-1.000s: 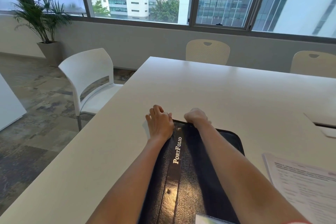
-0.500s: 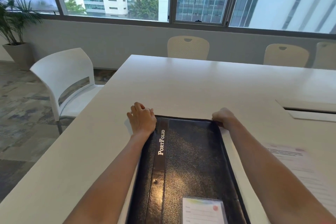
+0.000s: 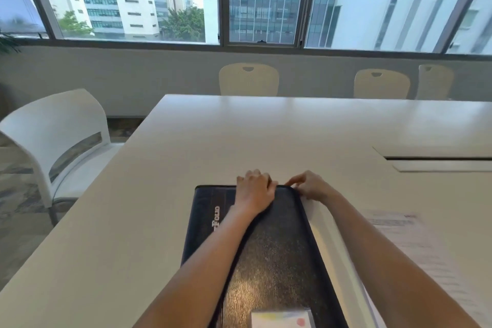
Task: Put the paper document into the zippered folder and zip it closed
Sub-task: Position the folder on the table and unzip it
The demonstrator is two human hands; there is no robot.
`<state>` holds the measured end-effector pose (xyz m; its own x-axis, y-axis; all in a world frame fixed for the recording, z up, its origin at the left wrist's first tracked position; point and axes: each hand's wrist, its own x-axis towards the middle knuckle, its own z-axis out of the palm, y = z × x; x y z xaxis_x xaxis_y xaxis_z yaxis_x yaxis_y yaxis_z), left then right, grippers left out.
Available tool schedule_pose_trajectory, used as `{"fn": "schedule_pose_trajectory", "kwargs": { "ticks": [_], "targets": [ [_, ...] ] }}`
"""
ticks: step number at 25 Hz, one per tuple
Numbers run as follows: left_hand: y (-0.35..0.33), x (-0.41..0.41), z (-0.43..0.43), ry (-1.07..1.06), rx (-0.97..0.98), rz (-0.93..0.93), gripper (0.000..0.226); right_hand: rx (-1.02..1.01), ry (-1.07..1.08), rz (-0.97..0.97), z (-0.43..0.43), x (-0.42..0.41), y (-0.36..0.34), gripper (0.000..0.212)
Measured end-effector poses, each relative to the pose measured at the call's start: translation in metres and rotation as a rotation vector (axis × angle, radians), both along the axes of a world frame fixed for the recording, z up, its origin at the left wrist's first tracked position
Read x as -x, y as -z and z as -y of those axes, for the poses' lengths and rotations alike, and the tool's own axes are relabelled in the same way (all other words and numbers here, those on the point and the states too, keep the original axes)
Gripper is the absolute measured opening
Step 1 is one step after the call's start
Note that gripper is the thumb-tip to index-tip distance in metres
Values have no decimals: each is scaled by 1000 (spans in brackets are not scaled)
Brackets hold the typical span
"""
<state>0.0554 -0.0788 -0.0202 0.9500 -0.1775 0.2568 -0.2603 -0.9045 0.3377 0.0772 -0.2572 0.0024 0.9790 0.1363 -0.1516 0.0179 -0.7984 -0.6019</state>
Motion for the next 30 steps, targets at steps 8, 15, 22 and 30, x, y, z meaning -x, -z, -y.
{"fn": "schedule_pose_trajectory", "kwargs": {
  "ticks": [8, 15, 22, 30],
  "targets": [
    [14, -9, 4, 43, 86, 42, 40, -23, -53, 359, 4, 12, 16, 12],
    [11, -7, 6, 130, 218, 92, 32, -42, -24, 480, 8, 30, 19, 14],
    [15, -10, 8, 156, 279, 137, 23, -152, -112, 441, 15, 19, 14, 17],
    [15, -13, 5, 143, 321, 131, 22, -142, -119, 470, 15, 13, 18, 17]
  ]
}}
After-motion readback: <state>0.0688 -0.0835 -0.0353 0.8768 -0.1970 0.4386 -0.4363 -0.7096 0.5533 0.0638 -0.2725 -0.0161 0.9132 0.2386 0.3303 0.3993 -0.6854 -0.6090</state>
